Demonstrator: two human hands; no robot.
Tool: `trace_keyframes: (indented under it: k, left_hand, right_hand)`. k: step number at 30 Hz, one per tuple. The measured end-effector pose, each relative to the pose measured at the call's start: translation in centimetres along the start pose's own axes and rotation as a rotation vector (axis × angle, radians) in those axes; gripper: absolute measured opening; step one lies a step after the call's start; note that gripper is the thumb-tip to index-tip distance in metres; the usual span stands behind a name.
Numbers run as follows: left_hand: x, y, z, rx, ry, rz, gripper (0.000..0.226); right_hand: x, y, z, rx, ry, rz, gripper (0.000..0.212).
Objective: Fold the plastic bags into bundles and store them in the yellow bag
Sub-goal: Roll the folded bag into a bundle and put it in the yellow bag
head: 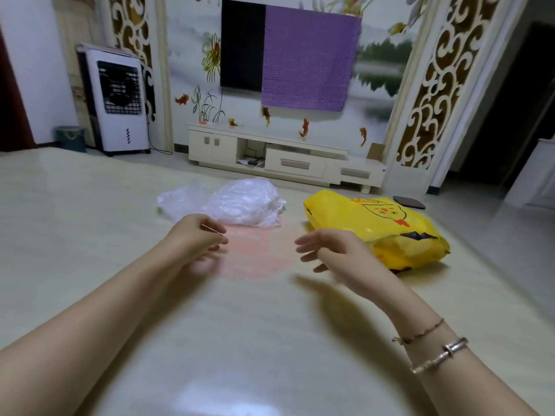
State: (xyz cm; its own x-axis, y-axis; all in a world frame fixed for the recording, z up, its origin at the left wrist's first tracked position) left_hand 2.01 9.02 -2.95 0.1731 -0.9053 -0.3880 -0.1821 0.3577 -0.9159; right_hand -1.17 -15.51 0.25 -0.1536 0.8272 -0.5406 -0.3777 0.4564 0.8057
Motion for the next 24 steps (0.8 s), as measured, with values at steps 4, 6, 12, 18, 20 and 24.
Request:
trace_keyframes:
  k: [4, 6, 12, 18, 20, 24]
  left_hand:
    - [-1.1, 1.5, 1.5, -0.079, 0.033, -0.03, 0.011]
    - [-1.2, 1.3, 2.3, -0.083, 0.087, 0.001, 0.014]
    - [-1.2, 1.5, 4.1, -0.142, 0.15, -0.052, 0.01]
    - [-1.6, 1.5, 4.9, -0.099, 0.117, -0.171, 0.012]
    - [-1.2, 1.0, 4.9, -0.077, 0.104, -0.186, 0.012]
    - [-0.6, 0.3, 4.9, -0.016, 0.081, -0.2, 0.007]
  right_hand:
    - [1.6, 2.0, 2.2, -0.09, 0.04, -0.103, 0.04]
    - [2.3, 3.0, 4.2, -0.121, 0.04, -0.206, 0.043]
    - [5.7, 2.2, 12.4, -0.145, 0.007, -0.416, 0.039]
    - [7.5, -0.6, 18.8, -0.068, -0.091, -0.711, 0.048]
    - [7.1, -0.6, 18.8, -0.061, -0.178, -0.733, 0.046]
    - [5.6, 0.2, 17.5, -0.089, -0.387, -0.617, 0.014]
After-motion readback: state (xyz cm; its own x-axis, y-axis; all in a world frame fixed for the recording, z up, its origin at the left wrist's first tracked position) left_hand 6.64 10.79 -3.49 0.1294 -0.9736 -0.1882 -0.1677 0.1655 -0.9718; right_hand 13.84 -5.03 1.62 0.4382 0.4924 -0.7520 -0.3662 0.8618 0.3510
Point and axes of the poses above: each hand's wrist, its own z-axis towards the middle knuckle, its own x-axis out of the palm, y = z × x, the point moved 7 cm from there along z, towards the middle knuckle, and after that the axes turned 5 degrees about -x, right-handed, at the moved point
